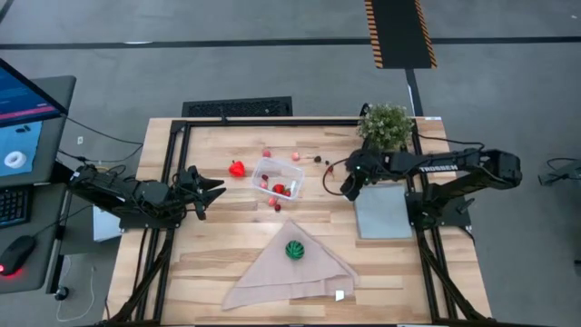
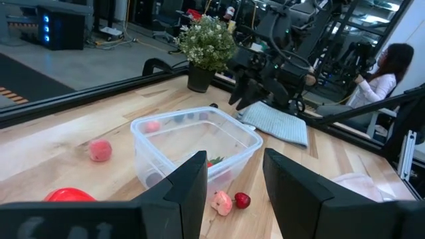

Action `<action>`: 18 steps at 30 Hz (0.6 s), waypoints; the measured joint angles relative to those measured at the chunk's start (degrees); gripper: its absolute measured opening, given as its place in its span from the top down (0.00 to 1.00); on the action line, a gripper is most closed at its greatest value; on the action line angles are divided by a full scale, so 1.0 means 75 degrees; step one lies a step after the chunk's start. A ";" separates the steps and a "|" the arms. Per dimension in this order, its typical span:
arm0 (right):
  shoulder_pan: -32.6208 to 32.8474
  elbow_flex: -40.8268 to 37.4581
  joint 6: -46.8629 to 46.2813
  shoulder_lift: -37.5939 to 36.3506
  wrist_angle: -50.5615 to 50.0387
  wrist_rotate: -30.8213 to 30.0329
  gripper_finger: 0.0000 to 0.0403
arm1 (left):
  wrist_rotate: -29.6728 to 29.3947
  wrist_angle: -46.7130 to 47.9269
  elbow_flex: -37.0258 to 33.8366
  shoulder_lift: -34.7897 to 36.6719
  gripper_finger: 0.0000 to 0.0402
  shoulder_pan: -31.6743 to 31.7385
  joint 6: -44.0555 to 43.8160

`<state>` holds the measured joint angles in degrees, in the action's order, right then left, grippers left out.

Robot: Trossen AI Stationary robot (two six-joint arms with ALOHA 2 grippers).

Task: Pick and placing Produce into tupperware
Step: Put the black cherry into the transparent bin

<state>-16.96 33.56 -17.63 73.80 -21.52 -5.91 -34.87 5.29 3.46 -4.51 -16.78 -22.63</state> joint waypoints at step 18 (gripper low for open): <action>-0.0226 0.1207 0.2029 0.0117 -0.1457 -0.0015 0.24 | -0.0064 0.0002 0.0000 0.0000 0.65 0.0001 0.0058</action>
<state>-18.66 42.61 -2.41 74.67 -32.44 -6.02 -35.35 5.30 3.47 -4.51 -16.78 -22.20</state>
